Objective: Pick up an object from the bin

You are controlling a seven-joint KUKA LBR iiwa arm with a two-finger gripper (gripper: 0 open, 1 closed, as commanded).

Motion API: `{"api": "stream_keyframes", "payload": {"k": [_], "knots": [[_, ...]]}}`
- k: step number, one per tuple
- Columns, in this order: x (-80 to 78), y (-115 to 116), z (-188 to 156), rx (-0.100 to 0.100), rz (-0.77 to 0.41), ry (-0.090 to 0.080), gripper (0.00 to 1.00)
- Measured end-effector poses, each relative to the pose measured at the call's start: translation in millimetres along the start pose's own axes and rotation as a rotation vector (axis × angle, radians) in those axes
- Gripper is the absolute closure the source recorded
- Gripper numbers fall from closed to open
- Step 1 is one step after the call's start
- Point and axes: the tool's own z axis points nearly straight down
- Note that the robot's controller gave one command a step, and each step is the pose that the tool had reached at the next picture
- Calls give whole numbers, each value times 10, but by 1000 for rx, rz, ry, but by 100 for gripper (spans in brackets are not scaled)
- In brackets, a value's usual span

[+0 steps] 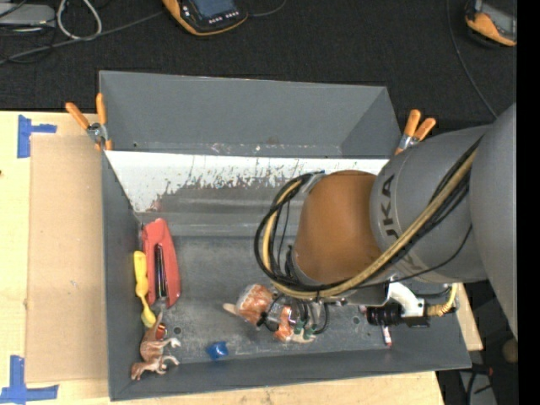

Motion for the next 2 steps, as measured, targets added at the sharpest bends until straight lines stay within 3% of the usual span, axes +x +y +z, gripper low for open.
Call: {"api": "stream_keyframes", "payload": {"k": [1, 2], "knots": [[21, -17, -49, 5, 3, 8, 100], [16, -11, -839, 2, -2, 3, 100]]}}
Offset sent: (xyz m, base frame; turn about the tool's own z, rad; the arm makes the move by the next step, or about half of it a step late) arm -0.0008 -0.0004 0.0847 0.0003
